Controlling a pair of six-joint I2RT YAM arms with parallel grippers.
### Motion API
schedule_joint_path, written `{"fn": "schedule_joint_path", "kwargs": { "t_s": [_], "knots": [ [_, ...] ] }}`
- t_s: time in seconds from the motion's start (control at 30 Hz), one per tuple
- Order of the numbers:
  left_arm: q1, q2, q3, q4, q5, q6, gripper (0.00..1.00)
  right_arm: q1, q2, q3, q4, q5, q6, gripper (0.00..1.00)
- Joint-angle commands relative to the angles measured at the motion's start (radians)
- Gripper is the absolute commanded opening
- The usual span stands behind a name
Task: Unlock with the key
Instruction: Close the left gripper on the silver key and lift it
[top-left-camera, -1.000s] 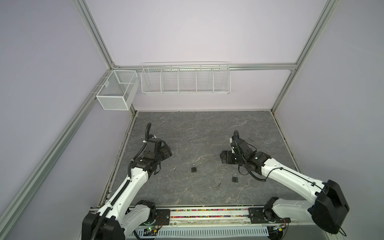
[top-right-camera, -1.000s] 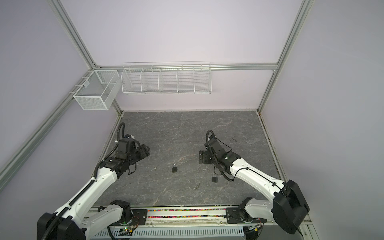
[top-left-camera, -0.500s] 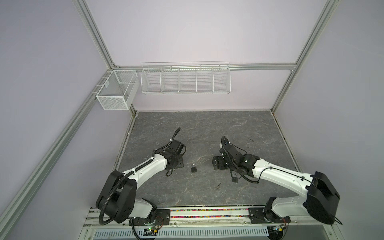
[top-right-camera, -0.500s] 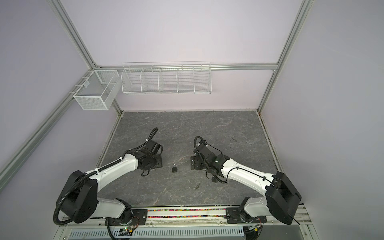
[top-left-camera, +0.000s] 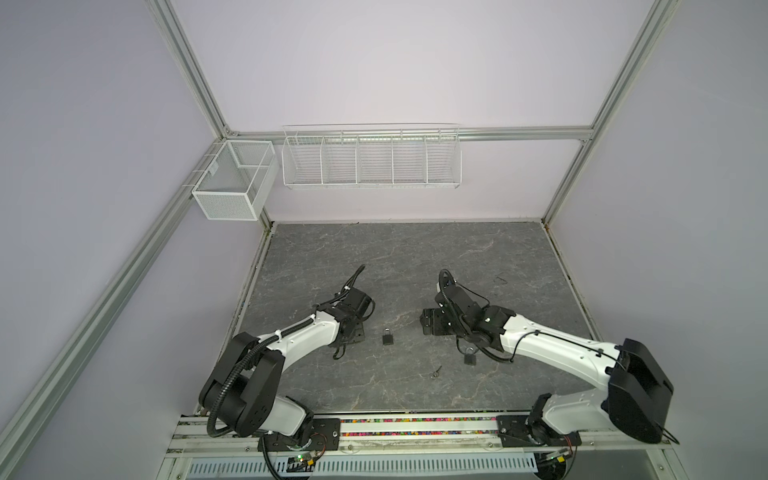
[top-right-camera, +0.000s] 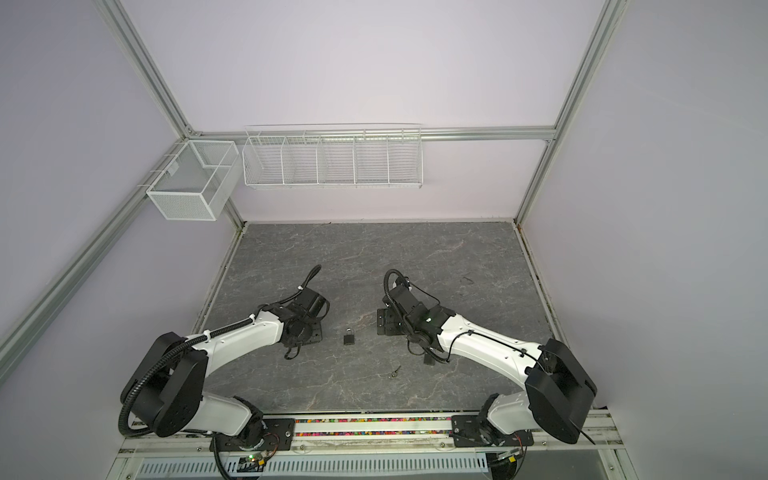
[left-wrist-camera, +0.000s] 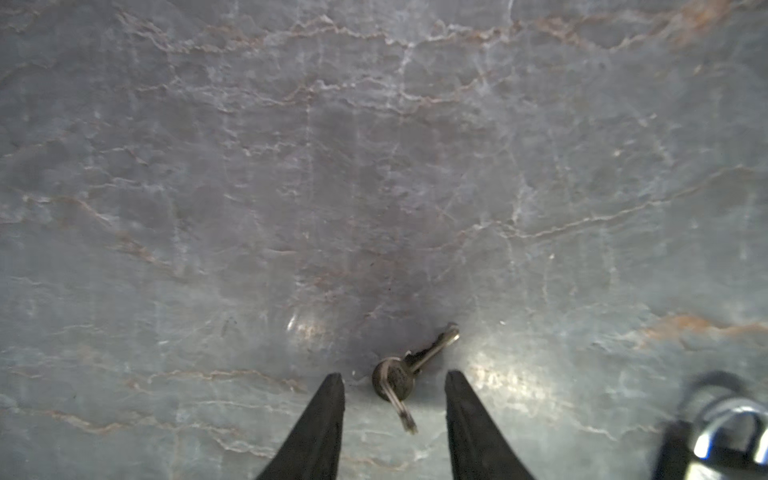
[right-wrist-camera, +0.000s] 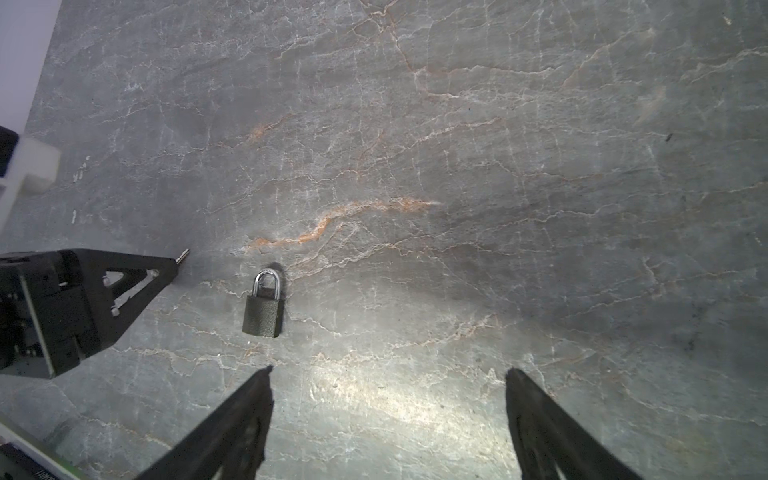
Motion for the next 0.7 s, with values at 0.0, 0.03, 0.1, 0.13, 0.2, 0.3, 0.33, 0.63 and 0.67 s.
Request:
{"fn": "schedule_joint_path", "kwargs": {
  "t_s": [0.0,0.03,0.1,0.13,0.2,0.3,0.33,0.63,0.67],
  "knots": [
    [-0.003,0.013,-0.021,0.018,-0.018,-0.023,0.36,0.007,0.008,0.018,-0.004,0.020,0.013,0.89],
    [-0.002,0.014,-0.024,0.020,-0.021,-0.024,0.36,0.006,0.008,0.018,-0.004,0.019,0.013,0.89],
    [-0.003,0.017,-0.028,0.026,-0.025,-0.027,0.35,0.007,0.009,0.015,-0.002,0.018,0.014,0.89],
    [-0.002,0.020,-0.029,0.030,-0.025,-0.027,0.33,0.006,0.011,0.015,-0.002,0.018,0.013,0.89],
    [-0.002,0.022,-0.028,0.035,-0.023,-0.031,0.32,0.007,0.013,0.015,-0.005,0.020,0.014,0.89],
    [-0.002,0.015,-0.026,0.043,-0.017,-0.035,0.29,0.006,0.013,0.015,-0.005,0.018,0.014,0.89],
    [-0.003,0.010,-0.026,0.047,-0.018,-0.036,0.27,0.006,0.012,0.015,-0.005,0.019,0.013,0.89],
    [-0.003,-0.035,-0.038,0.044,-0.038,-0.042,0.16,0.006,0.018,0.015,-0.004,0.017,0.011,0.89],
    [-0.002,-0.039,-0.040,0.044,-0.037,-0.044,0.16,0.007,0.019,0.015,-0.005,0.016,0.011,0.89]
  ]
}}
